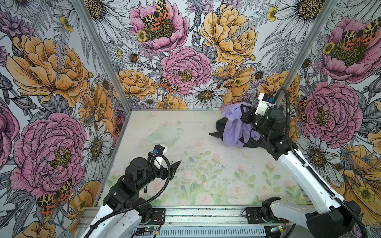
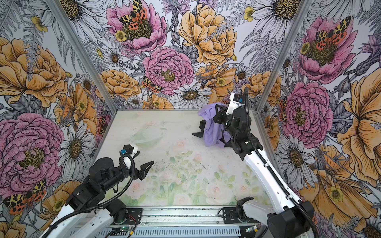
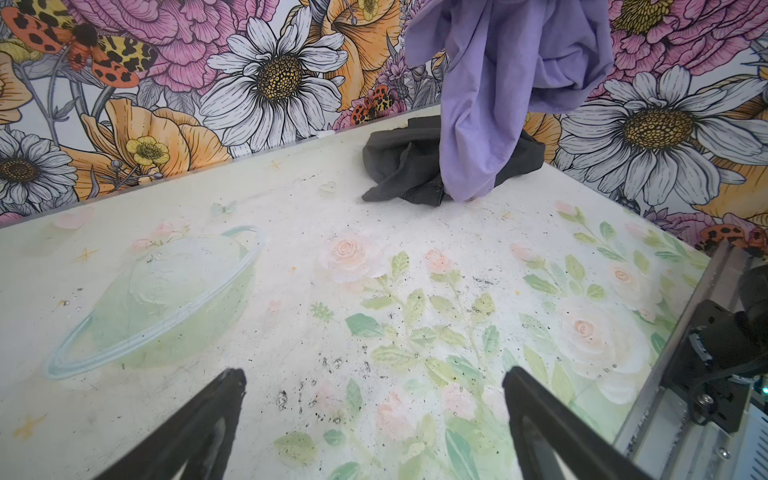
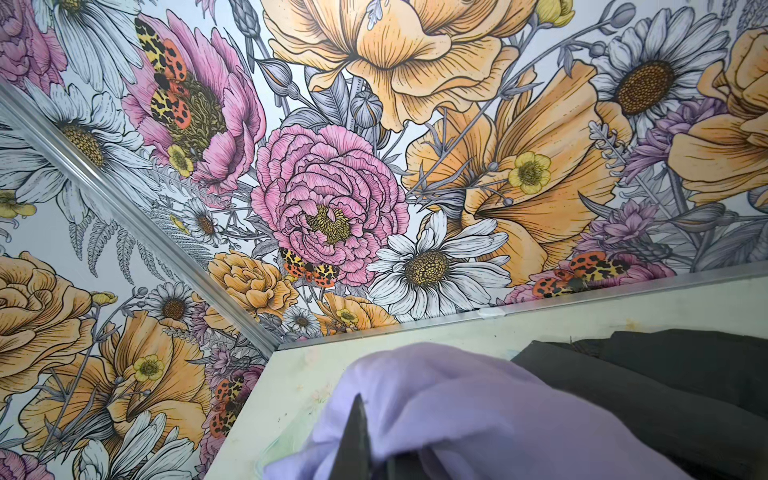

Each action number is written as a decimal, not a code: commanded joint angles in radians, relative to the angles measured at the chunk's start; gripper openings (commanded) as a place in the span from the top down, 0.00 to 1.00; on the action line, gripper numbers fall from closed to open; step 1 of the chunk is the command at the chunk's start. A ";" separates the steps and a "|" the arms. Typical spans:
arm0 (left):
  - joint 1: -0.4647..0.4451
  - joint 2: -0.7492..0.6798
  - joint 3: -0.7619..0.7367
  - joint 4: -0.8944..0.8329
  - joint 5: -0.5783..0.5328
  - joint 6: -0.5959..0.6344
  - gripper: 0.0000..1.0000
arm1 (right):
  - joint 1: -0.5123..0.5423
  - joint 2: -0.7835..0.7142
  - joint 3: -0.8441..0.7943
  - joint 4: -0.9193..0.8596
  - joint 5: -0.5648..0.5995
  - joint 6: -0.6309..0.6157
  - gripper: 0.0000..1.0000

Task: Pick out a specific cloth from the pile
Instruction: 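Lift the lavender shirt and carry it across toward the left arm's side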

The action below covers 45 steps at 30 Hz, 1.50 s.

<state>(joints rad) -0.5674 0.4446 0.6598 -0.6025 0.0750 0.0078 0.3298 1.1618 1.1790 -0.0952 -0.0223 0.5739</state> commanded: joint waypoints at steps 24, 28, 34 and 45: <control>-0.002 -0.027 -0.002 0.000 -0.021 0.016 0.01 | 0.250 0.178 0.272 0.041 0.060 -0.127 1.00; -0.002 -0.032 -0.002 -0.002 -0.023 0.016 0.01 | 0.280 0.210 0.305 0.041 0.064 -0.141 1.00; -0.003 -0.035 -0.002 0.000 -0.024 0.016 0.01 | 0.324 0.263 0.354 0.041 0.065 -0.157 1.00; -0.004 -0.040 -0.002 -0.001 -0.026 0.016 0.01 | 0.399 0.379 0.468 0.041 0.047 -0.199 1.00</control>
<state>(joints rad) -0.5674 0.4183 0.6598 -0.6029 0.0677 0.0082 0.7124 1.5280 1.5871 -0.1047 0.0299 0.4088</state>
